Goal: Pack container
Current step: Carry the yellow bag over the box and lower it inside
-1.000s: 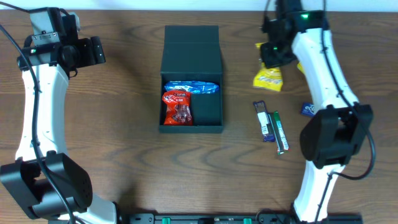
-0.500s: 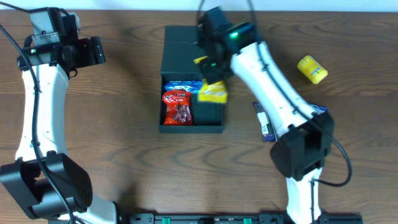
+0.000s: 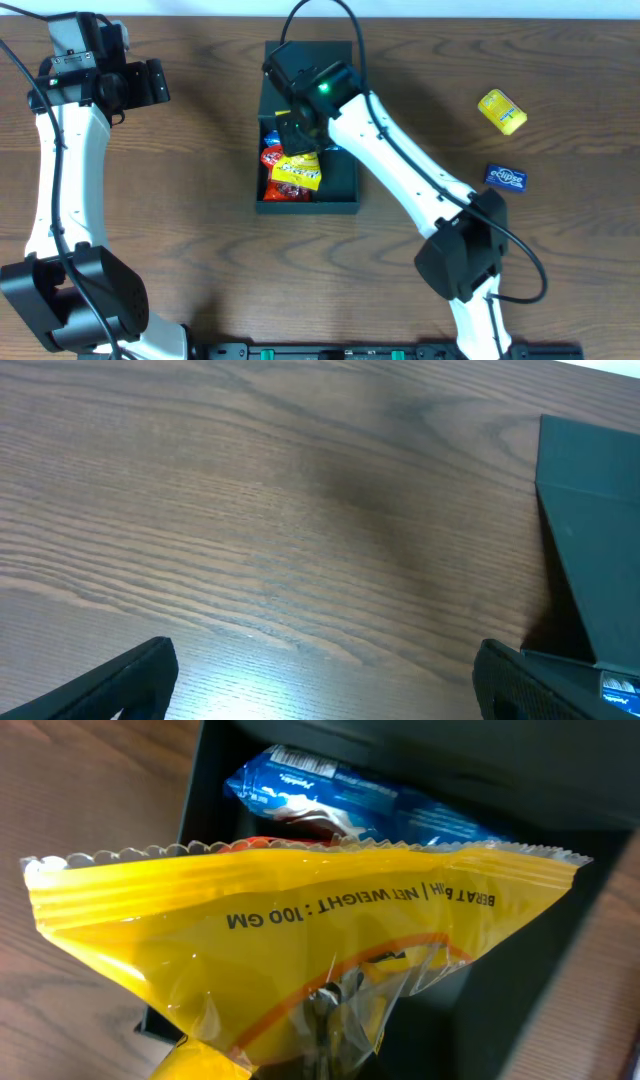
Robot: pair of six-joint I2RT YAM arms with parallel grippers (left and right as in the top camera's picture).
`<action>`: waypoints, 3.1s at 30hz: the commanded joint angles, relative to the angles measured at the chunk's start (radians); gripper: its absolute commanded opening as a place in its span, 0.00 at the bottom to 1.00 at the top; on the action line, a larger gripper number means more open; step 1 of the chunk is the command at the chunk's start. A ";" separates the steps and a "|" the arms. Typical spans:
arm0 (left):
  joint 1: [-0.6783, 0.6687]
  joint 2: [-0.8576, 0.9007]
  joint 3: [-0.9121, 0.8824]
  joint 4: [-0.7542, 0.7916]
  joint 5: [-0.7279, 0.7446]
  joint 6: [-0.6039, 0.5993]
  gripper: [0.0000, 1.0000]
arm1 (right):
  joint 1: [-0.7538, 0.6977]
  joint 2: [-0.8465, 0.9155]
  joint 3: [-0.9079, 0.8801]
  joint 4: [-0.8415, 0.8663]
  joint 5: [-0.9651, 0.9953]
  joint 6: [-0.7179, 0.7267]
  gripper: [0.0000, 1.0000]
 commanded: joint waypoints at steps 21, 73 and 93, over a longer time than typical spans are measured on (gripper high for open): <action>0.006 0.012 0.006 -0.022 0.000 -0.011 0.95 | 0.080 0.124 0.023 0.058 -0.035 -0.017 0.01; 0.006 0.012 0.006 -0.025 0.000 -0.011 0.95 | 0.042 0.196 0.053 0.082 -0.124 -0.029 0.62; 0.006 0.012 0.006 -0.023 0.000 -0.011 0.95 | -0.008 -0.022 0.038 0.048 -0.108 -0.243 0.01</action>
